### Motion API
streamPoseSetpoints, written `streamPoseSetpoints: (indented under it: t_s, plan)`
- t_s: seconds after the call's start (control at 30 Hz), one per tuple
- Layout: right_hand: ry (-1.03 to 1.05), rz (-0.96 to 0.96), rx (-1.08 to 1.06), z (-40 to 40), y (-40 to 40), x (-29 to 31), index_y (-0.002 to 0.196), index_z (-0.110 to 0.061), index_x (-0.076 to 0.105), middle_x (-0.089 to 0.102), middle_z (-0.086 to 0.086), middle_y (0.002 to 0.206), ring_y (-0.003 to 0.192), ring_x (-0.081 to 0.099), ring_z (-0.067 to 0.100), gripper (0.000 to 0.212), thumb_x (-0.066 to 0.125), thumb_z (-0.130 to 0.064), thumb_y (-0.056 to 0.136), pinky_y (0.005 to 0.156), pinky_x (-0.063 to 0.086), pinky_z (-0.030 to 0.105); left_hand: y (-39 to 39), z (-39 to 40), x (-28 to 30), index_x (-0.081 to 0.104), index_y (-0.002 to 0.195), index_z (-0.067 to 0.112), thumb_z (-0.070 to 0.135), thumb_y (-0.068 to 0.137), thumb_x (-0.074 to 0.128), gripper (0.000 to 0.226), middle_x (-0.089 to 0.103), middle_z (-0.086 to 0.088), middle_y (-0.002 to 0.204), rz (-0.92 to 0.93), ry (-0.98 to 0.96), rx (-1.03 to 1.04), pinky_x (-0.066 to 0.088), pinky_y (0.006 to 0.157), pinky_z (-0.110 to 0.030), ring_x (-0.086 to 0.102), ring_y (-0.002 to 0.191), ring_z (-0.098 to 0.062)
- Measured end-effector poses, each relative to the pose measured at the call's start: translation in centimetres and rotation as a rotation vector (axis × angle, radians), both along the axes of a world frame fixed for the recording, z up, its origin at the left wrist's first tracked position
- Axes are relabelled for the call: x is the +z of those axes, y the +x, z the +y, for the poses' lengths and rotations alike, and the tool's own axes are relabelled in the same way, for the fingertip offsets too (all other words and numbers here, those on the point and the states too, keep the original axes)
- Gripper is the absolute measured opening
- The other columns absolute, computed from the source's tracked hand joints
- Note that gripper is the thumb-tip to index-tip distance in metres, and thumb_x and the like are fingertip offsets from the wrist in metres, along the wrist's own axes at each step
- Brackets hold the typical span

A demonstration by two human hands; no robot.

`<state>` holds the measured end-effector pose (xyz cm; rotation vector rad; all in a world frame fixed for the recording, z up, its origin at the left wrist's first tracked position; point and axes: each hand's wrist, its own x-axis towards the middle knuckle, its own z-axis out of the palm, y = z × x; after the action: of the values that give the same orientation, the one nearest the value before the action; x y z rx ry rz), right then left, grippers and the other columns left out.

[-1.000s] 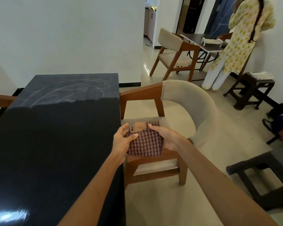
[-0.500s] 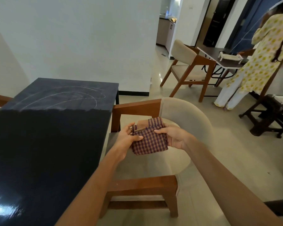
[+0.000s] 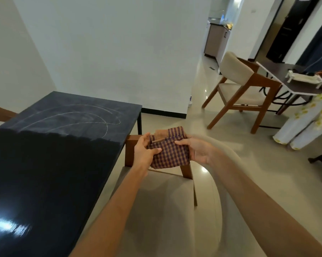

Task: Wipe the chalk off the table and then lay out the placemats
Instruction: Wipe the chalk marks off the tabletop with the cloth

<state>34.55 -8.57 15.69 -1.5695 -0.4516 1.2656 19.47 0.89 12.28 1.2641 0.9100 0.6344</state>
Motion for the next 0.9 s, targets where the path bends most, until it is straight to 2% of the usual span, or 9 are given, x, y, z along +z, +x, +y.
streamPoseSetpoints:
  t_s: [0.07,0.2,0.3,0.37,0.6,0.7,0.83,0.9]
  plan:
    - [-0.003,-0.004,0.032,1.3,1.7,-0.1,0.122,-0.016,0.057,0.066,0.012,0.117,0.109,0.062,0.027,0.028,0.056,-0.011,0.094,0.088,0.052,0.045,1.3,0.7,0.1,0.036,0.143,0.022,-0.005,0.086,0.059,0.067,0.05,0.0,0.139,0.007,-0.003,0.027,0.044,0.103,-0.047,0.049,0.126,-0.018]
    - [-0.02,0.012,0.089,3.9,4.2,-0.6,0.119,-0.017,0.058,0.067,0.011,0.115,0.108,0.063,0.027,0.026,0.058,-0.012,0.094,0.095,0.049,0.049,3.0,2.0,0.6,0.034,0.145,0.023,-0.005,0.088,0.057,0.067,0.049,-0.001,0.14,0.033,-0.012,0.078,0.047,0.099,-0.045,0.048,0.126,-0.02]
    - [-0.024,0.017,0.175,6.5,6.1,-0.9,0.12,-0.018,0.058,0.066,0.011,0.117,0.11,0.062,0.027,0.028,0.059,-0.013,0.093,0.098,0.048,0.05,4.0,3.2,0.8,0.033,0.146,0.022,-0.005,0.089,0.055,0.066,0.049,0.0,0.138,0.042,0.005,0.147,0.049,0.078,-0.026,0.049,0.117,-0.013]
    - [-0.025,0.023,0.236,8.2,7.3,-1.1,0.121,-0.017,0.059,0.066,0.011,0.117,0.11,0.062,0.027,0.029,0.059,-0.013,0.093,0.098,0.048,0.049,4.6,3.7,0.8,0.033,0.145,0.022,-0.005,0.089,0.055,0.066,0.049,0.0,0.137,0.046,0.013,0.197,0.046,0.071,-0.02,0.047,0.112,-0.009]
    - [-0.056,0.073,0.453,14.0,12.2,-1.9,0.12,-0.018,0.057,0.065,0.01,0.118,0.108,0.061,0.026,0.028,0.059,-0.011,0.093,0.091,0.051,0.044,9.0,5.5,0.2,0.034,0.144,0.024,-0.009,0.087,0.056,0.07,0.048,0.0,0.14,0.055,-0.026,0.437,0.046,0.078,-0.023,0.047,0.113,-0.007]
    - [-0.053,0.066,0.569,16.2,14.5,-2.3,0.119,-0.021,0.057,0.064,0.009,0.118,0.11,0.06,0.026,0.026,0.058,-0.012,0.094,0.094,0.05,0.046,11.0,6.0,0.2,0.035,0.144,0.023,-0.009,0.085,0.058,0.071,0.048,0.0,0.139,0.067,-0.028,0.524,0.044,0.087,-0.029,0.046,0.112,-0.006]
    - [-0.062,0.037,0.692,18.6,16.2,-2.1,0.121,-0.02,0.056,0.063,0.009,0.122,0.112,0.059,0.027,0.029,0.061,-0.016,0.093,0.096,0.049,0.046,12.8,5.9,0.8,0.034,0.145,0.022,-0.009,0.085,0.058,0.071,0.049,0.004,0.136,0.063,-0.004,0.632,0.044,0.088,-0.029,0.046,0.111,-0.005]
    - [-0.059,0.053,0.729,19.5,16.3,-1.8,0.119,-0.02,0.057,0.065,0.009,0.119,0.11,0.061,0.026,0.027,0.061,-0.016,0.092,0.096,0.05,0.045,12.9,6.1,1.1,0.035,0.144,0.022,-0.009,0.084,0.059,0.072,0.049,0.003,0.136,0.071,0.012,0.671,0.044,0.094,-0.032,0.046,0.114,-0.006]
